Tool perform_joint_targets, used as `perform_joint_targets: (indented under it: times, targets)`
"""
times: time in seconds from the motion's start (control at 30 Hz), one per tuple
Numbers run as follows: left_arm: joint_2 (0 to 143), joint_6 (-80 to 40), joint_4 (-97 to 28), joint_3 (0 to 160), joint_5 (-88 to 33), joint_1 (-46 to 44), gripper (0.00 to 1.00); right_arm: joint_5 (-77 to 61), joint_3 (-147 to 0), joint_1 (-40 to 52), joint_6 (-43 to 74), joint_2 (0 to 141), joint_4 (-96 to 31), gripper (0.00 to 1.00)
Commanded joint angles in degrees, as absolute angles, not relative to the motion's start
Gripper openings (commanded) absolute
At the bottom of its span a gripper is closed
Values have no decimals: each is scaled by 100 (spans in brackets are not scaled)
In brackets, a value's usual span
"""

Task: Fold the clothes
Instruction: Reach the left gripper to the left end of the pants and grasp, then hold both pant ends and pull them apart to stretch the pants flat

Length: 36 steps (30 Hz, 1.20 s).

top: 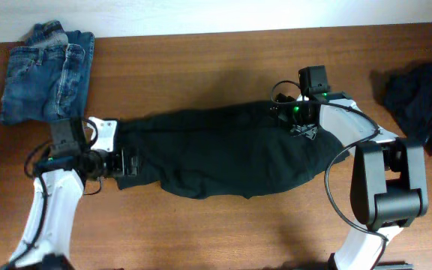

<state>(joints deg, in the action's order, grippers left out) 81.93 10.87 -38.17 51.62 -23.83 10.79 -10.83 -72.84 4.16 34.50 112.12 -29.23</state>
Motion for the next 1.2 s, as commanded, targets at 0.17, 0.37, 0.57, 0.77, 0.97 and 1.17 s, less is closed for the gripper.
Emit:
perform_joint_targets:
  times: [0.17, 0.37, 0.57, 0.77, 0.97, 1.17]
  targets:
    - [8486, 1035, -4195, 5229, -1979, 1256, 100, -1155, -7220, 414, 3498, 11115, -2845, 99]
    - [8486, 1035, -4209, 5229, -2167, 1253, 99, -1155, -7220, 414, 3496, 11115, -2845, 99]
    - [8488, 1033, -3970, 5227, -2845, 1253, 99, -1157, -7220, 414, 3498, 11115, -2847, 99]
    - [8698, 1031, -3944, 5223, -2998, 1253, 99, -1157, -7220, 414, 3498, 11115, -2847, 99]
    - [9299, 987, -3815, 5223, -3024, 1253, 19, -1155, -7220, 414, 3498, 11115, -2867, 99]
    - [9299, 969, -3649, 5328, -2836, 1256, 1, -1153, -7220, 414, 3494, 11115, -2867, 99]
